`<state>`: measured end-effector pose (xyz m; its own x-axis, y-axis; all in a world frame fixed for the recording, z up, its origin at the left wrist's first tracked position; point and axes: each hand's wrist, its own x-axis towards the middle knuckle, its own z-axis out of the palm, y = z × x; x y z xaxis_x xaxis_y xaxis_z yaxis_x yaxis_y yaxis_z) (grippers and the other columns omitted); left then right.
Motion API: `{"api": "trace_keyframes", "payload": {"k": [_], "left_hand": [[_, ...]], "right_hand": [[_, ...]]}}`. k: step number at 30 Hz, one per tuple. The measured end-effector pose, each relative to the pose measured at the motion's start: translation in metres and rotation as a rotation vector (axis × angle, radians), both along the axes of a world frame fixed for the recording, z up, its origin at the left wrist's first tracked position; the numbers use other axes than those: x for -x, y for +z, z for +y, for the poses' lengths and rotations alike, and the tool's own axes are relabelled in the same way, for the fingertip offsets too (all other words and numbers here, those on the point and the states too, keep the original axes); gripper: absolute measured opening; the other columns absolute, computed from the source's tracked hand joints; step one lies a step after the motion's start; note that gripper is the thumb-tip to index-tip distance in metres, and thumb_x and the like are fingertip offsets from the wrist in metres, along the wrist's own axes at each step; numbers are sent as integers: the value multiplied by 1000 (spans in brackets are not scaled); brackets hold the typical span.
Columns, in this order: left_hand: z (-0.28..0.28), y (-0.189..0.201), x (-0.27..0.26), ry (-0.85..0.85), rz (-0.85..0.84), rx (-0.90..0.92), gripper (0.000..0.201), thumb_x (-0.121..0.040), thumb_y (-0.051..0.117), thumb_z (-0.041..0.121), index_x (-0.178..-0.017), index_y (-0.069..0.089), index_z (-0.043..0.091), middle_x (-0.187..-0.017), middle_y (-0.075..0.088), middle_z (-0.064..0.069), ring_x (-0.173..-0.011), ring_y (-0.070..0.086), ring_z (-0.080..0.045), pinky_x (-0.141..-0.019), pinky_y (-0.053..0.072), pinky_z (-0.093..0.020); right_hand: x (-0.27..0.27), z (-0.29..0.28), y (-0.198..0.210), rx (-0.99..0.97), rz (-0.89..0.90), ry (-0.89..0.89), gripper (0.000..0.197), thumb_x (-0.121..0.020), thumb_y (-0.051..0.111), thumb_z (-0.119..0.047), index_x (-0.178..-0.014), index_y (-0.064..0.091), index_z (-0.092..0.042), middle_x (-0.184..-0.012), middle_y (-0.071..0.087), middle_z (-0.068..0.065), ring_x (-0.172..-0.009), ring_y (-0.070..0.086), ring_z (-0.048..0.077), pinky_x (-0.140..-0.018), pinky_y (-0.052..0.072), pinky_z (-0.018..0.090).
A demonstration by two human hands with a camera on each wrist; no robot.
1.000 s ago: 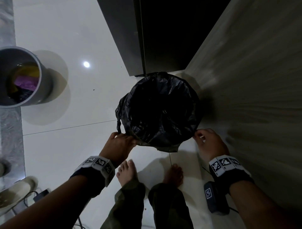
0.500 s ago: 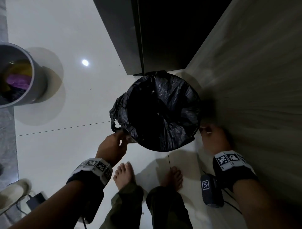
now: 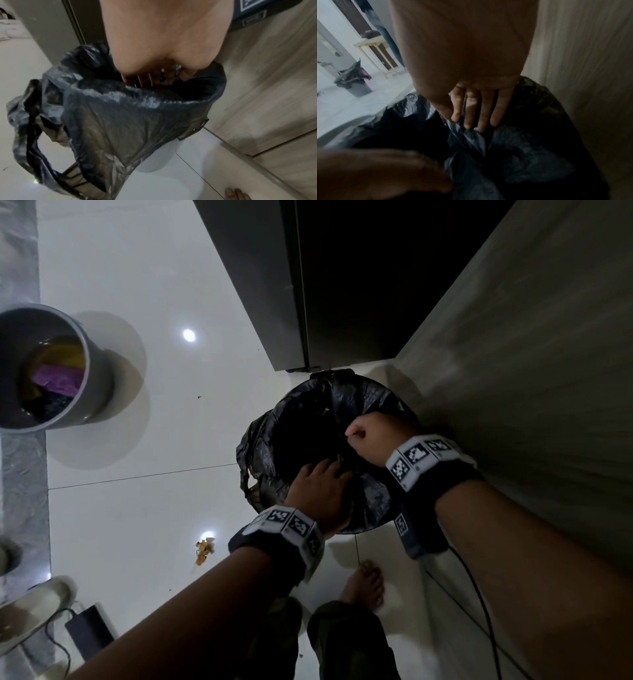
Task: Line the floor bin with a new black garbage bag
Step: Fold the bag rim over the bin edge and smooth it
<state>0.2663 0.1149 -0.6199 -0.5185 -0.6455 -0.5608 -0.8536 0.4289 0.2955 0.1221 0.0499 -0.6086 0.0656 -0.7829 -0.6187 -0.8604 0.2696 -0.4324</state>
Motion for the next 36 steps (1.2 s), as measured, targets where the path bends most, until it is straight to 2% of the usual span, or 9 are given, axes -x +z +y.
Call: {"api": "trace_keyframes", "payload": {"k": [3, 6, 9, 12, 16, 18, 20, 23, 36], "left_hand": [[4, -11, 0, -111, -231, -115, 44, -94, 31, 37, -127, 53, 19, -134, 57, -7, -125, 49, -28, -103, 33, -42], [8, -9, -8, -35, -334, -292, 43, -95, 38, 36, -122, 59, 10, -127, 62, -10, -119, 55, -29, -100, 40, -40], [-2, 2, -14, -31, -220, -163, 37, -93, 39, 34, -113, 62, 14, -117, 67, -10, -110, 61, -31, -89, 47, -38], [-18, 14, -26, 110, 162, 113, 34, -87, 37, 31, -99, 64, 13, -96, 68, -12, -91, 64, -35, -73, 50, -39], [-33, 13, -49, 503, 278, 339, 51, -83, 48, 29, -131, 50, 11, -130, 51, -18, -121, 44, -37, -100, 39, -44], [-39, 7, -52, 807, 255, 170, 60, -85, 54, 27, -140, 37, 8, -141, 40, -20, -132, 35, -37, -108, 31, -43], [-45, 3, -51, 986, 290, 13, 55, -84, 55, 28, -132, 40, 6, -132, 50, -20, -124, 45, -38, -100, 39, -39], [-50, 4, -42, 1047, 309, -61, 39, -90, 51, 17, -126, 43, 5, -125, 57, -18, -116, 52, -35, -85, 35, -29], [-61, 9, -48, 1071, 307, -57, 46, -91, 52, 20, -135, 41, 12, -133, 57, -11, -121, 52, -29, -86, 32, -24]], "right_hand": [[3, -9, -6, -38, 37, -26, 35, -88, 53, -28, -119, 62, -16, -128, 62, 9, -115, 57, 30, -95, 45, 33], [8, -10, 0, 12, 54, -118, 39, -88, 50, -24, -125, 57, -14, -135, 55, 11, -123, 50, 30, -100, 39, 34], [15, -2, 11, 110, -6, -235, 39, -88, 51, -26, -125, 57, -21, -134, 56, 7, -121, 53, 27, -101, 44, 41], [28, 15, 19, 303, 18, -386, 33, -87, 51, -26, -119, 58, -28, -128, 54, 3, -116, 54, 24, -95, 47, 43], [46, 37, 13, 314, -1, -552, 43, -89, 54, -23, -131, 49, -25, -137, 48, 7, -126, 45, 27, -100, 40, 41], [49, 43, 1, 186, -106, -598, 44, -93, 49, -23, -136, 45, -24, -139, 50, 10, -127, 47, 31, -103, 40, 42], [47, 47, -7, 94, -176, -617, 41, -96, 42, -23, -137, 45, -24, -136, 55, 12, -123, 51, 33, -100, 41, 38], [44, 50, -11, 78, -187, -631, 39, -98, 37, -20, -136, 46, -22, -133, 57, 14, -120, 53, 34, -90, 36, 28], [34, 52, -3, 48, -228, -691, 38, -97, 39, -19, -134, 48, -21, -132, 57, 11, -119, 54, 32, -87, 37, 28]]}}
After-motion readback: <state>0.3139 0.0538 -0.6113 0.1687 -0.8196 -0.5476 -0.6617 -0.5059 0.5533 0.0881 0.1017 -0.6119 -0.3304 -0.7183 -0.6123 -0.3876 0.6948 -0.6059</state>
